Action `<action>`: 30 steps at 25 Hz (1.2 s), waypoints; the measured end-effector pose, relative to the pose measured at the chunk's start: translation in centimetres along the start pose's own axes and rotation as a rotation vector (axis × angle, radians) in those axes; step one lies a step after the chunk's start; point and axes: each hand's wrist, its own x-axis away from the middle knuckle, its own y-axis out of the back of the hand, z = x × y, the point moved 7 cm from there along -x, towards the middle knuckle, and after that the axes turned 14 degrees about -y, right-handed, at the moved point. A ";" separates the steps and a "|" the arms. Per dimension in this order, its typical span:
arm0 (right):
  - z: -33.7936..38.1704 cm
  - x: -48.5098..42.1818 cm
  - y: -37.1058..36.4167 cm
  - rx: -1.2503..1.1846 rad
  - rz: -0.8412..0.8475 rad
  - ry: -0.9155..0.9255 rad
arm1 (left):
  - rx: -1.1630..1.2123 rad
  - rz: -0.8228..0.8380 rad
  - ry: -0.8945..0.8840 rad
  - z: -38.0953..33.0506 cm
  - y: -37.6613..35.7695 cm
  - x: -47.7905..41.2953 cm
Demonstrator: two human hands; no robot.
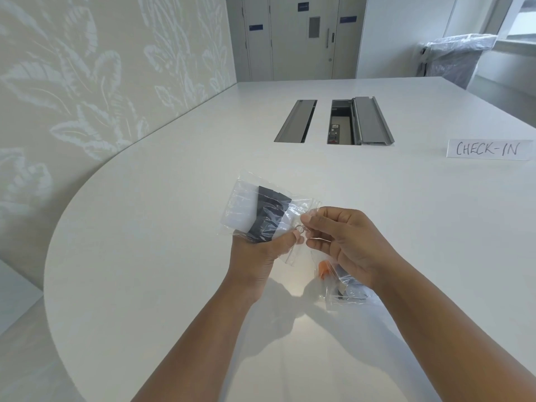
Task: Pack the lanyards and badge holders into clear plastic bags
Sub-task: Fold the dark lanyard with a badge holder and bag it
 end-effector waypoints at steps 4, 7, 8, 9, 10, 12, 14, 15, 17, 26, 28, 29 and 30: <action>0.2 0.0 0.0 0.033 -0.001 0.035 | 0.000 -0.002 0.015 0.2 0.0 -0.1; 0.4 -0.1 0.3 0.056 -0.024 0.083 | 0.007 0.024 0.002 0.3 -0.4 0.0; 0.5 -0.1 0.3 0.085 -0.042 0.104 | 0.015 0.037 -0.003 0.2 -0.6 0.0; 0.5 -0.1 0.3 0.111 -0.051 0.118 | 0.027 0.048 -0.007 0.2 -0.7 0.1; 0.4 -0.1 0.2 0.121 -0.048 0.119 | 0.030 0.055 -0.011 0.2 -0.7 0.1; 0.2 -0.1 0.0 0.086 -0.027 0.092 | 0.025 0.036 -0.015 0.3 -0.4 -0.1; 0.2 -0.1 0.1 0.034 -0.029 0.074 | 0.034 -0.017 -0.001 0.5 0.1 -0.3; 0.3 -0.1 0.2 0.021 -0.046 0.081 | 0.031 -0.033 0.002 0.5 0.2 -0.3; 0.3 -0.2 0.4 0.022 -0.086 0.103 | 0.006 -0.018 -0.009 0.4 0.1 -0.3; 0.5 -0.1 0.8 0.080 -0.061 0.110 | -0.096 0.077 -0.010 0.2 -0.3 -0.1; 0.6 -0.1 0.7 0.137 -0.038 0.109 | -0.112 0.127 -0.027 -0.1 -0.7 0.1; 0.7 0.0 0.6 0.157 -0.024 0.109 | -0.116 0.149 -0.034 -0.3 -0.8 0.2; 0.8 0.1 0.5 0.170 -0.010 0.109 | -0.122 0.162 -0.039 -0.5 -0.9 0.2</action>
